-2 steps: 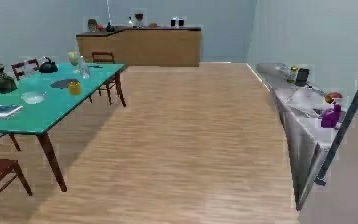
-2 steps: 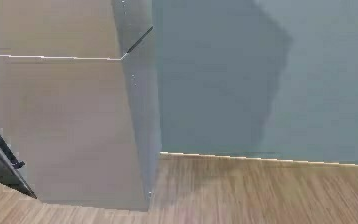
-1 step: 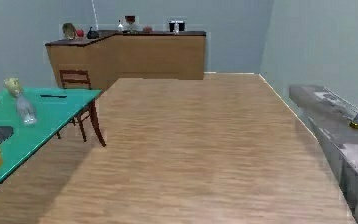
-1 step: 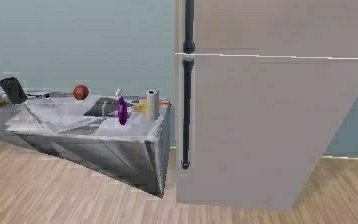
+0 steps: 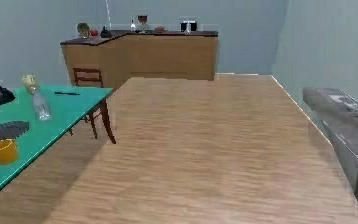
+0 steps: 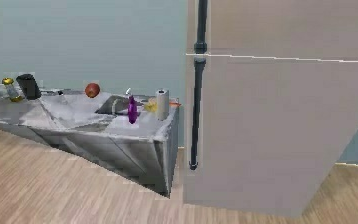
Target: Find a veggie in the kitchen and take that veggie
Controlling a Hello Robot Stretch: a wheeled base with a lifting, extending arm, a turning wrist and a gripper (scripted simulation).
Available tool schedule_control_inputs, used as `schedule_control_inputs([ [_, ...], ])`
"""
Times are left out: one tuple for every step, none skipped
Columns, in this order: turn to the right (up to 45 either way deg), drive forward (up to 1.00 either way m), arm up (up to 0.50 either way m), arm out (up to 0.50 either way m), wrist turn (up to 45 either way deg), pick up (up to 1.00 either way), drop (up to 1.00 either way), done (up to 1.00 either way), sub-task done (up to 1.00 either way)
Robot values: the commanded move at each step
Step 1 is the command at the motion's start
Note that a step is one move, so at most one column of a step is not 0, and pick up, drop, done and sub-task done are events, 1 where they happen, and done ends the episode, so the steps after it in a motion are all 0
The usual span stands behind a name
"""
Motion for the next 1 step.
schedule_control_inputs([
  [0.0, 1.0, 0.0, 0.0, 0.0, 0.0, 0.0, 0.0, 0.0],
])
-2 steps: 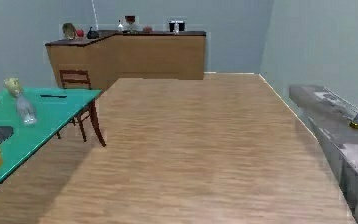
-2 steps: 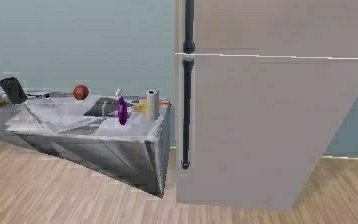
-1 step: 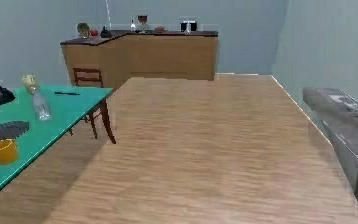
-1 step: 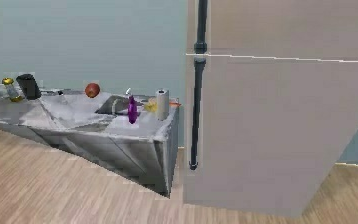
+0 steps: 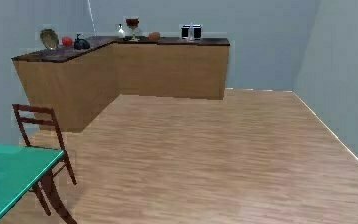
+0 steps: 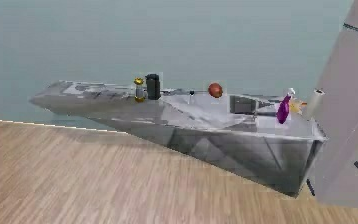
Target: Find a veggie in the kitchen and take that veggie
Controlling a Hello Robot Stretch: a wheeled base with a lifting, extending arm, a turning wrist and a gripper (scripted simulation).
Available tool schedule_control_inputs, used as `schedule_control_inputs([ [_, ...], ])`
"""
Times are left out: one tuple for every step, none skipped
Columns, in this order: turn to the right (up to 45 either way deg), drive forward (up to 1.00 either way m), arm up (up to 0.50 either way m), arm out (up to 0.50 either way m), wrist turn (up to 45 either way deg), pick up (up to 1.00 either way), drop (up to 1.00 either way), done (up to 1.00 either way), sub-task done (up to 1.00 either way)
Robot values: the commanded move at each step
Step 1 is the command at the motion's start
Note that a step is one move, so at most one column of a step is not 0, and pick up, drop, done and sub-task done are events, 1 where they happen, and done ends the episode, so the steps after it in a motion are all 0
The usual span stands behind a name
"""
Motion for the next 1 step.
schedule_control_inputs([
  [0.0, 1.0, 0.0, 0.0, 0.0, 0.0, 0.0, 0.0, 0.0],
])
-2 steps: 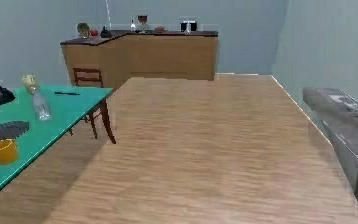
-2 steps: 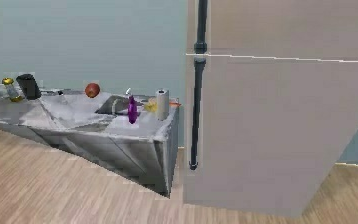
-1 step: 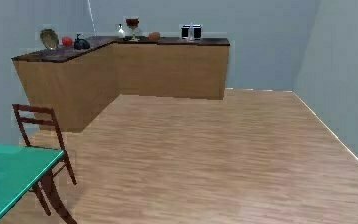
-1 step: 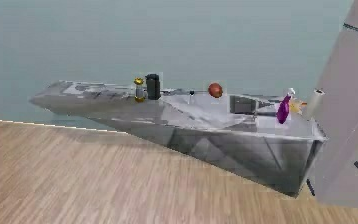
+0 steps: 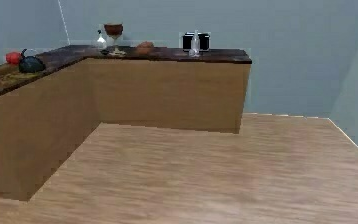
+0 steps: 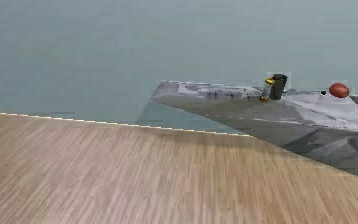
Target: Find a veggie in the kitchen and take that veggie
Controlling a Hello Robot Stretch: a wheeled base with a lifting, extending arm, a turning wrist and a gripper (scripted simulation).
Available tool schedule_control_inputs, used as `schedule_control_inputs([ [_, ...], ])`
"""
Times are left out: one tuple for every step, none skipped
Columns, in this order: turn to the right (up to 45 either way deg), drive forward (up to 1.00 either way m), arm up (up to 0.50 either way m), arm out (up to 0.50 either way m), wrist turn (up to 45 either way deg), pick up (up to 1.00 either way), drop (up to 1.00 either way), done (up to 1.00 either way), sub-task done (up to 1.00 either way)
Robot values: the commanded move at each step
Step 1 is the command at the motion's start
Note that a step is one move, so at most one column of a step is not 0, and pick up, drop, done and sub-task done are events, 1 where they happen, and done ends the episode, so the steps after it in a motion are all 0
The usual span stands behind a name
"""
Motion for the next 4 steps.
schedule_control_inputs([
  [0.0, 0.2, 0.0, 0.0, 0.0, 0.0, 0.0, 0.0, 0.0],
  [-30.0, 0.0, 0.0, 0.0, 0.0, 0.0, 0.0, 0.0, 0.0],
  [0.0, 1.0, 0.0, 0.0, 0.0, 0.0, 0.0, 0.0, 0.0],
  [-3.0, 0.0, 0.0, 0.0, 0.0, 0.0, 0.0, 0.0, 0.0],
])
